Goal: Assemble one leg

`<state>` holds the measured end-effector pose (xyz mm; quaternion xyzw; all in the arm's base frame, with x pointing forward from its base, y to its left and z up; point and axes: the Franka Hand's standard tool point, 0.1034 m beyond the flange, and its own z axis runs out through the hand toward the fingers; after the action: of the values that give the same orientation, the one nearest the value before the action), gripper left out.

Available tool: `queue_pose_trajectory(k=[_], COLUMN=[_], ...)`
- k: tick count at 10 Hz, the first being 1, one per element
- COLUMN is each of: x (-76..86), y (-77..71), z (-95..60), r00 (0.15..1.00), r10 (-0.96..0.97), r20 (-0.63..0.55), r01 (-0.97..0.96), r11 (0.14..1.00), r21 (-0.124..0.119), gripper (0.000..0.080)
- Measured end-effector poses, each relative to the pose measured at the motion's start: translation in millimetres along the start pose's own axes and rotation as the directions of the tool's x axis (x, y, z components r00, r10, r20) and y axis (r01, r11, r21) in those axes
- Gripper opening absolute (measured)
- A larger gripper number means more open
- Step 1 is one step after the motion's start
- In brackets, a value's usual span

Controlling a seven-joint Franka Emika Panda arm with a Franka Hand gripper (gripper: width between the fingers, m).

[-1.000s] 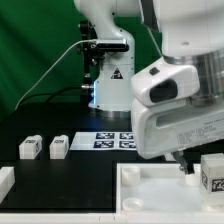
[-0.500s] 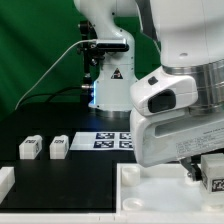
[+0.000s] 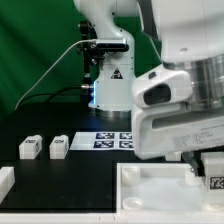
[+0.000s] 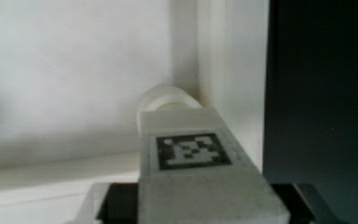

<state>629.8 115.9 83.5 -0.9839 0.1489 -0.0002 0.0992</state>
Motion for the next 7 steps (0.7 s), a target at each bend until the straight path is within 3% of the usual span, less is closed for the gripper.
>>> queue_pose_trajectory(k=[1,3,5,7], x=[-4.2,0.9,0.8,0.1], y=[1.9,3.7,3.2,0.8], z=[3.7,5.7,5.9,6.8], r00=[0.979,0.839,0.778,0.575], r10=[0.206,0.545,0.628,0.818], r20=[-0.016,-0.007,-0.003,0.023], r01=[-0.205,-0.544,-0.627,-0.818], r11=[0.979,0.838,0.777,0.573], r21=[0.009,0.054,0.055,0.06], gripper=[0.0298,0.0298,0.0298,0.0298])
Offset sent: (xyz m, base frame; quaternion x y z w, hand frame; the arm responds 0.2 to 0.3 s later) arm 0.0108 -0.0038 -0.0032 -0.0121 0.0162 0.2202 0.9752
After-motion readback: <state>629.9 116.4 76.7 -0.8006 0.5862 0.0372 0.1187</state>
